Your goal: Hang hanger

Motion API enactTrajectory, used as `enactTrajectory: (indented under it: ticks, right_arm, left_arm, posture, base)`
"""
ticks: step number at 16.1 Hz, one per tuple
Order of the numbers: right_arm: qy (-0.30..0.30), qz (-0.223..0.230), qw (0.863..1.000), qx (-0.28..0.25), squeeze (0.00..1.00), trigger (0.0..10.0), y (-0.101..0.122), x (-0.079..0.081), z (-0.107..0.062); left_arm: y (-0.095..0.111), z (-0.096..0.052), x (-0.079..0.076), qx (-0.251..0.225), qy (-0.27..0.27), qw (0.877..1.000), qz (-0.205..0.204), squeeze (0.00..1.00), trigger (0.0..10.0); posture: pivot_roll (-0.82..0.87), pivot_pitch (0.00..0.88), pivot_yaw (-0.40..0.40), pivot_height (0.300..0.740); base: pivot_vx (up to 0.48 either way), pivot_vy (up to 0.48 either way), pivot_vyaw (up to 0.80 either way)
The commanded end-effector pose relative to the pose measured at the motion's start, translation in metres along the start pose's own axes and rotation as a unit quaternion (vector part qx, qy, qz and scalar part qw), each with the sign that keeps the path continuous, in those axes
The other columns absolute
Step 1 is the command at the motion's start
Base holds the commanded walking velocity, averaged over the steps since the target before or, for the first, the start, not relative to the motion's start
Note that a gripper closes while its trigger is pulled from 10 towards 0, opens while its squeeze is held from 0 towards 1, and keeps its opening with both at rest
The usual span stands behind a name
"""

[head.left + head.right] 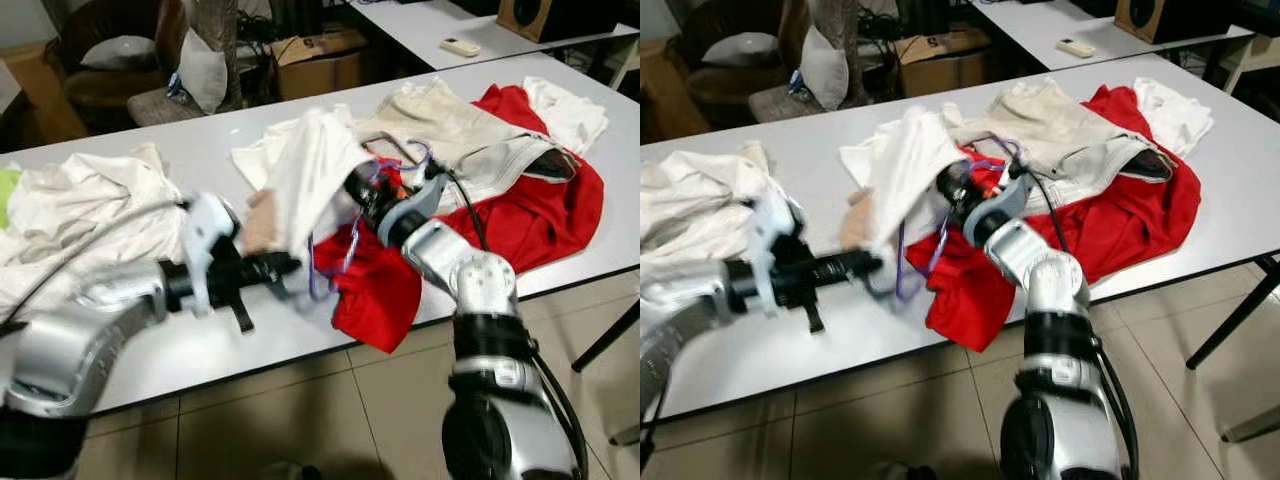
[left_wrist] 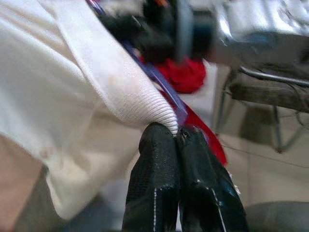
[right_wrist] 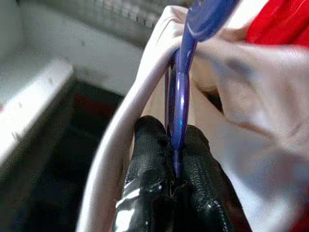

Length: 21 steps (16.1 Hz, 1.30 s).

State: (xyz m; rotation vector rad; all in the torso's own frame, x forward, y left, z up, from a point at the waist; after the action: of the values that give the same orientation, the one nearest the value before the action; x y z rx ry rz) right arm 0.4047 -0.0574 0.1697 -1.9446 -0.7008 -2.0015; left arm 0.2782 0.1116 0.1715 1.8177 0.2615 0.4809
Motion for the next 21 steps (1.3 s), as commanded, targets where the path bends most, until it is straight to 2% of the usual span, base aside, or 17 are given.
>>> enactTrajectory:
  ticks: [1, 3, 5, 7, 9, 11, 12, 13, 14, 16, 17, 18, 19, 21]
  right_arm:
    - [0.027, 0.043, 0.998, -0.040, 0.00, 10.0, 0.008, 0.015, 0.008]
    - [0.029, 0.066, 0.996, -0.061, 0.00, 10.0, 0.011, 0.017, 0.014]
    - [0.030, 0.066, 0.995, -0.066, 0.00, 10.0, 0.009, 0.019, 0.019]
    - [0.024, 0.047, 0.996, -0.066, 0.00, 10.0, 0.002, 0.018, 0.026]
    - [0.017, 0.030, 0.997, -0.064, 0.00, 10.0, -0.003, 0.016, 0.029]
    - [0.006, 0.014, 0.998, -0.063, 0.00, 10.0, -0.009, 0.013, 0.031]
    - [0.004, 0.012, 0.998, -0.060, 0.00, 10.0, -0.011, 0.013, 0.032]
    - [0.015, 0.025, 0.998, -0.049, 0.00, 10.0, -0.018, 0.018, 0.036]
    - [0.039, 0.055, 0.997, -0.043, 0.00, 10.0, -0.020, 0.027, 0.036]
    - [0.049, 0.067, 0.996, -0.043, 0.00, 10.0, -0.020, 0.030, 0.036]
    - [0.050, 0.063, 0.996, -0.047, 0.00, 10.0, -0.016, 0.032, 0.035]
    - [0.054, 0.063, 0.996, -0.045, 0.00, 10.0, -0.014, 0.033, 0.034]
    - [0.057, 0.064, 0.995, -0.044, 0.00, 10.0, -0.013, 0.033, 0.034]
    - [0.067, 0.061, 0.995, -0.042, 0.00, 10.0, -0.010, 0.036, 0.033]
  left_arm:
    - [-0.002, 0.002, -0.011, 0.007, -0.021, 1.000, -0.002, 0.00, 0.0]
    - [-0.002, 0.005, -0.017, -0.002, -0.032, 0.999, -0.017, 0.00, 0.0]
    - [0.007, 0.011, -0.022, -0.031, -0.041, 0.998, -0.030, 0.00, 0.0]
    - [0.035, 0.026, -0.030, -0.105, -0.059, 0.991, -0.057, 0.00, 0.0]
    - [0.051, 0.032, -0.032, -0.148, -0.064, 0.984, -0.077, 0.00, 0.0]
    - [0.076, 0.038, -0.033, -0.213, -0.071, 0.969, -0.105, 0.00, 0.0]
    - [0.076, 0.043, -0.033, -0.209, -0.067, 0.970, -0.103, 0.00, 0.0]
    - [0.057, 0.060, -0.028, -0.139, -0.030, 0.988, -0.064, 0.00, 0.0]
    - [0.040, 0.069, -0.019, -0.085, 0.015, 0.996, -0.032, 0.00, 0.0]
    - [0.037, 0.071, -0.016, -0.075, 0.027, 0.996, -0.028, 0.00, 0.0]
    - [0.035, 0.071, -0.002, -0.058, 0.075, 0.996, 0.002, 0.00, 10.0]
    - [0.037, 0.069, 0.001, -0.062, 0.080, 0.995, 0.004, 1.00, 10.0]
    - [0.039, 0.067, 0.001, -0.066, 0.081, 0.995, 0.002, 1.00, 10.0]
    - [0.036, 0.064, 0.000, -0.049, 0.076, 0.996, 0.024, 1.00, 10.0]
  posture:
    - [-0.01, 0.000, 0.114, 0.740]
    - [0.00, 0.000, 0.115, 0.740]
    - [0.00, 0.000, 0.120, 0.740]
    - [0.00, 0.000, 0.123, 0.740]
    - [0.00, 0.000, 0.123, 0.740]
    - [-0.01, 0.000, 0.124, 0.740]
    - [-0.01, 0.000, 0.124, 0.740]
    - [-0.01, 0.000, 0.127, 0.740]
    - [-0.01, 0.000, 0.127, 0.740]
    - [-0.01, 0.000, 0.127, 0.740]
    - [-0.02, 0.000, 0.124, 0.740]
    - [-0.02, 0.000, 0.123, 0.740]
    - [-0.02, 0.000, 0.123, 0.740]
    - [-0.02, 0.000, 0.124, 0.740]
  base:
    - [0.000, 0.000, 0.00]
    - [0.000, 0.000, 0.00]
    - [0.000, 0.000, 0.00]
    - [0.000, 0.000, 0.00]
    - [0.000, 0.000, 0.00]
    - [0.000, 0.000, 0.00]
    - [0.000, 0.000, 0.00]
    - [0.000, 0.000, 0.00]
    - [0.000, 0.000, 0.00]
    - [0.000, 0.000, 0.00]
    - [0.000, 0.000, 0.00]
    - [0.000, 0.000, 0.00]
    - [0.000, 0.000, 0.00]
    - [0.000, 0.000, 0.00]
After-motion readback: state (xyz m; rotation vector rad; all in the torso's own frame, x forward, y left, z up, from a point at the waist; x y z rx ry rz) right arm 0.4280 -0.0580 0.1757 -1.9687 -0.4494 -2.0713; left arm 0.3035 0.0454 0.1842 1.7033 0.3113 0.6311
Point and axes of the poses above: a point about 5 cm out from each wrist's last joint towards the gripper, its own z axis pointing out of the wrist towards the gripper, its own y axis along the axis of the wrist's last joint, x = y × z, the point moved 5 cm from there along z, pointing out of the wrist towards the gripper, and after that the axes turned 14 degrees about z, right-handed, at the moved point
